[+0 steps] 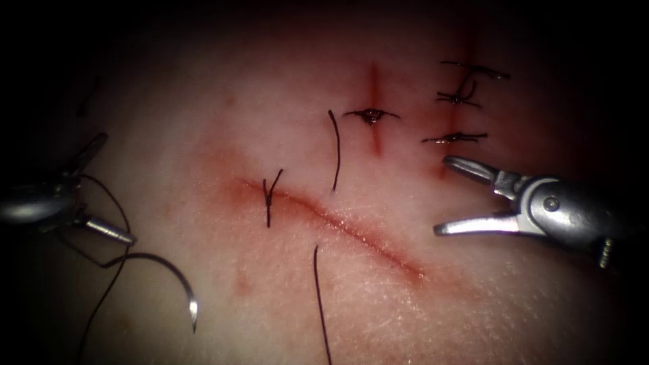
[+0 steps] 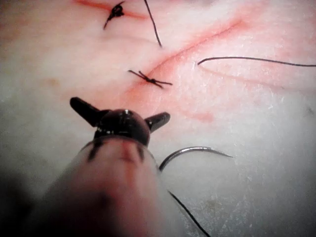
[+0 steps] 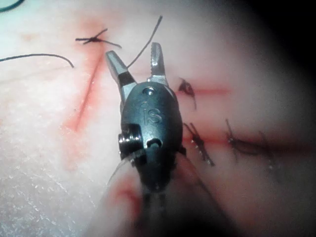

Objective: Wound Closure
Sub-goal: Use the left needle driver to grab a long length of suture.

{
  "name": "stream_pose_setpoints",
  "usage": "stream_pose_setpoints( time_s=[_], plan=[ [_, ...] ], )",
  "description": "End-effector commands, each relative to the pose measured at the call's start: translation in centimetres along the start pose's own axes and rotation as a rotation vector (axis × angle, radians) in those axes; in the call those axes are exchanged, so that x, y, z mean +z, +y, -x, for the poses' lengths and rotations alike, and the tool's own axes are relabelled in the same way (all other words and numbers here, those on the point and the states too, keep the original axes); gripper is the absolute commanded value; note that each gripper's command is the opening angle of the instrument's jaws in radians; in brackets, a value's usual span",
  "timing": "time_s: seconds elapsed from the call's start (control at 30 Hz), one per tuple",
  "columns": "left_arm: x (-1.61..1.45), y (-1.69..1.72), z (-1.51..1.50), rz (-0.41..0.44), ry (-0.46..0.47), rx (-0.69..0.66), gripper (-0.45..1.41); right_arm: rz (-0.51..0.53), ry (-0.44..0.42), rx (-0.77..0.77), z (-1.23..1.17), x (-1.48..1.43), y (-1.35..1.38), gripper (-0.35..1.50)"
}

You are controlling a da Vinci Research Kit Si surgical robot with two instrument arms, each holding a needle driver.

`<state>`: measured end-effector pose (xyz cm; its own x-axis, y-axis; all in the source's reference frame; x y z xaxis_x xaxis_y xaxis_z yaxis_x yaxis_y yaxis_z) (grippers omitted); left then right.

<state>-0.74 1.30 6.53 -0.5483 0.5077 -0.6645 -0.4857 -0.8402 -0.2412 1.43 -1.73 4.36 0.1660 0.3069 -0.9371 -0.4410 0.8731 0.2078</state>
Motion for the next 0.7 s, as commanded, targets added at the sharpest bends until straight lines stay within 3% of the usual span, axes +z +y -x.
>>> stream_pose_setpoints(
  time_s=[0.03, 0.1, 0.13, 0.17, 0.2, 0.23, 0.27, 0.3, 0.37, 0.4, 0.43, 0.47, 0.5, 0.57, 0.6, 0.63, 0.7],
  plan=[
    [0.09, -0.10, -0.06, 0.041, -0.024, 0.037, 1.19, -0.009, -0.016, 0.005, -0.11, 0.11, 0.06, 0.66],
    [0.11, -0.18, -0.11, 0.077, -0.048, 0.047, 1.19, -0.031, -0.030, 0.006, -0.16, 0.11, 0.06, 0.66],
    [0.13, -0.25, -0.14, 0.116, -0.080, 0.060, 1.19, -0.053, -0.033, 0.006, -0.18, 0.11, 0.05, 0.66],
    [0.18, -0.41, -0.24, 0.193, -0.182, 0.110, 1.18, -0.121, -0.025, 0.003, -0.22, 0.11, -0.01, 0.68],
    [0.18, -0.41, -0.24, 0.193, -0.182, 0.110, 1.18, -0.121, -0.025, 0.003, -0.22, 0.11, -0.01, 0.68],
    [0.22, -0.55, -0.33, 0.211, -0.259, 0.151, 1.18, -0.170, -0.028, -0.002, -0.23, 0.11, -0.07, 0.49],
    [0.25, -0.66, -0.40, 0.219, -0.276, 0.166, 1.18, -0.176, -0.019, -0.006, -0.22, 0.10, -0.13, 0.24],
    [0.25, -0.74, -0.47, 0.205, -0.245, 0.172, 1.16, -0.117, 0.059, 0.003, -0.19, 0.11, -0.11, 0.37],
    [0.22, -0.65, -0.48, 0.214, -0.190, 0.156, 1.16, -0.090, 0.109, 0.004, -0.19, 0.13, -0.08, 0.48],
    [0.22, -0.65, -0.48, 0.214, -0.190, 0.156, 1.16, -0.090, 0.109, 0.004, -0.19, 0.13, -0.08, 0.48],
    [0.21, -0.51, -0.49, 0.238, -0.139, 0.144, 1.14, -0.138, 0.131, 0.165, -0.19, 0.14, -0.05, 0.36],
    [0.21, -0.37, -0.50, 0.252, -0.094, 0.136, 1.14, -0.157, 0.130, 0.224, -0.18, 0.14, -0.05, 0.43],
    [0.21, -0.37, -0.50, 0.252, -0.094, 0.136, 1.14, -0.157, 0.130, 0.224, -0.18, 0.14, -0.05, 0.43],
    [0.22, 0.05, -0.51, 0.307, 0.011, 0.134, 1.11, -0.194, 0.116, 0.250, -0.18, 0.13, -0.08, 0.49],
    [0.22, 0.05, -0.51, 0.307, 0.011, 0.134, 1.11, -0.194, 0.116, 0.250, -0.18, 0.13, -0.08, 0.49],
    [0.23, 0.19, -0.51, 0.320, 0.045, 0.200, 1.06, -0.207, 0.111, 0.285, -0.20, 0.13, -0.09, 0.53],
    [0.28, 0.62, -0.53, 0.302, 0.098, 0.314, 1.01, -0.230, 0.092, 0.459, -0.23, 0.11, -0.16, 0.95]
  ],
)
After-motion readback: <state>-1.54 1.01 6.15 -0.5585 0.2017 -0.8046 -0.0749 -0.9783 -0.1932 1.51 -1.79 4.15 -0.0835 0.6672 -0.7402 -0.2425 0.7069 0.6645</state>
